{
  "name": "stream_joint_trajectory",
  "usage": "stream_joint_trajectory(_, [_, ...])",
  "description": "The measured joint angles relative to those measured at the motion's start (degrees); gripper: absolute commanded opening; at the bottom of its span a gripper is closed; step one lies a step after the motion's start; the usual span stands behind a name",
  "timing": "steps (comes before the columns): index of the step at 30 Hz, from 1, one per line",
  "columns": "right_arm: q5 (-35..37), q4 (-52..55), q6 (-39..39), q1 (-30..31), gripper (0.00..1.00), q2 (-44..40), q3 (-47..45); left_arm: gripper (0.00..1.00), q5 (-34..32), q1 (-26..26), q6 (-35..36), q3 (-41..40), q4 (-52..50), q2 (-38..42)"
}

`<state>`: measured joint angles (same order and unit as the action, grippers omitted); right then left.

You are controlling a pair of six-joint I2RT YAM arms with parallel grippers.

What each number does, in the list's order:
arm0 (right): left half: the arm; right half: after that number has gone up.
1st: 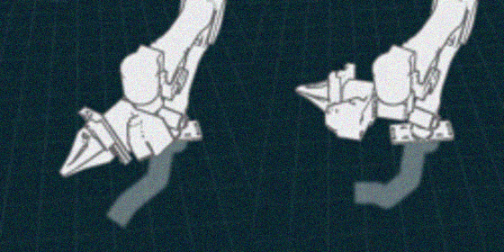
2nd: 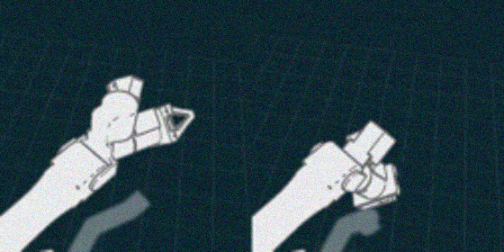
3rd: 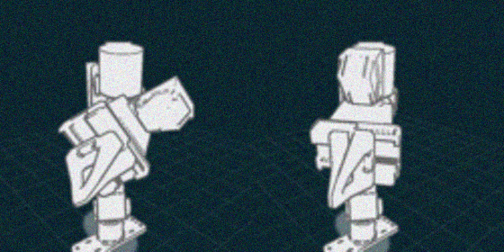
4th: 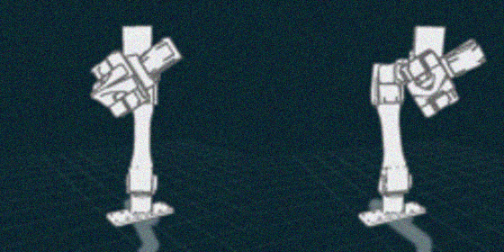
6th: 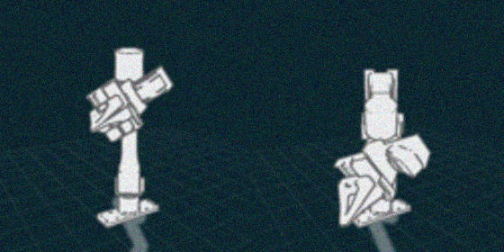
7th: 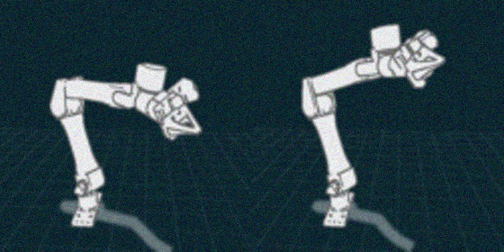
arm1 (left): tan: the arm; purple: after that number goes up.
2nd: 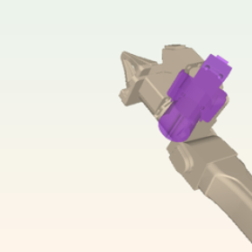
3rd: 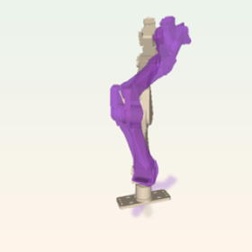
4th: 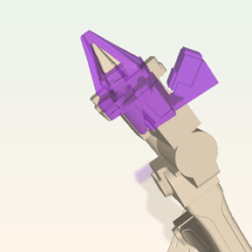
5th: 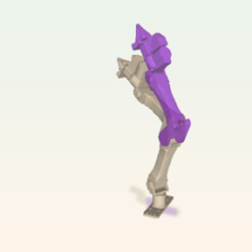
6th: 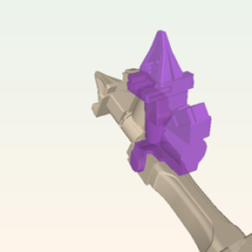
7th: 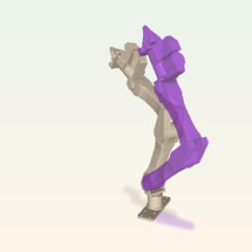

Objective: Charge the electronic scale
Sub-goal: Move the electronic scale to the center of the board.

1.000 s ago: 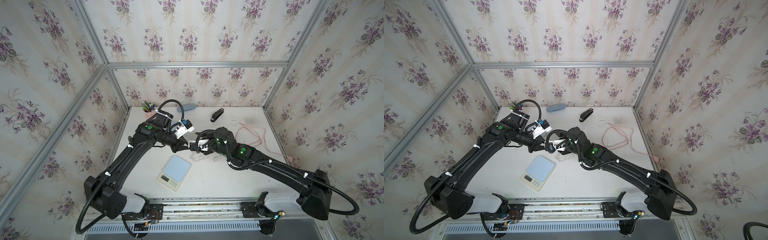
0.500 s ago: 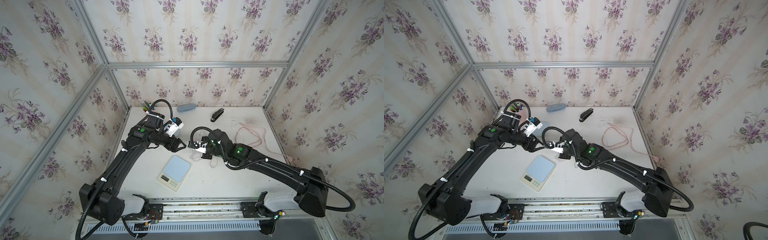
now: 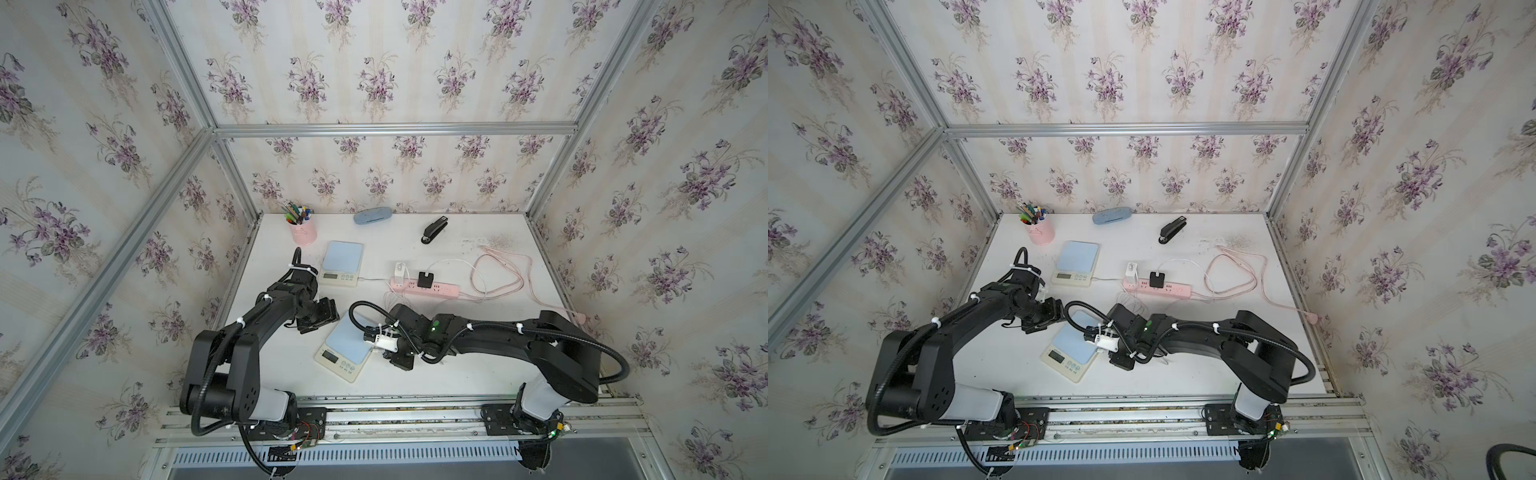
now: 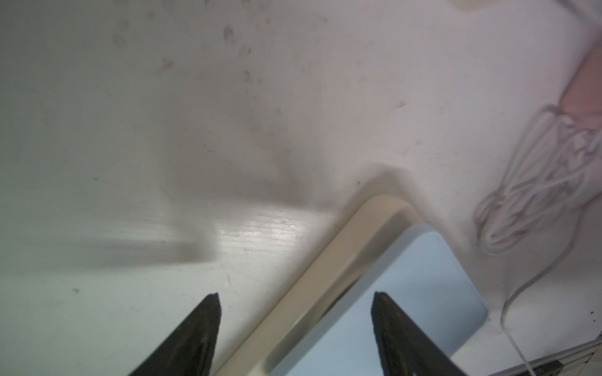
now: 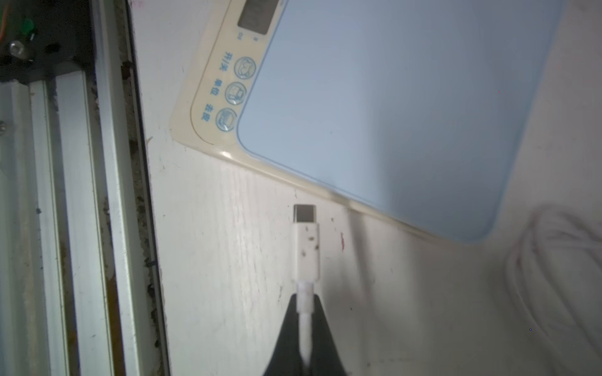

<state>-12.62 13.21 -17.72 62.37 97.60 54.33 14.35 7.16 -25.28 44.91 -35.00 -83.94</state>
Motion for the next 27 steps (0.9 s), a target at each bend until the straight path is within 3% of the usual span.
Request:
stream_joint_trajectory(8, [-0.6,-0.2,-3.5,-0.4,0.00,13.7,12.2,0.75,5.2,0.0,-5.2,-2.5,9.0,-1.5])
stream_joint_trajectory(16, [-2.1,3.5,-3.9,-5.2,0.00,21.9,24.4,0.75,-0.3,-0.8,-4.8,3.8,12.3,-6.8])
stream_joint_trajectory(22, [0.0,2.8,-6.0,-7.8,0.00,21.1,23.5,0.75,1.6,-1.4,-5.0,5.4,11.7,-8.3])
stream_joint_trajectory(27, [3.2,2.4,-6.7,-8.3,0.00,16.4,17.7,0.77,1.7,-1.7,-3.7,6.6,6.3,-4.3])
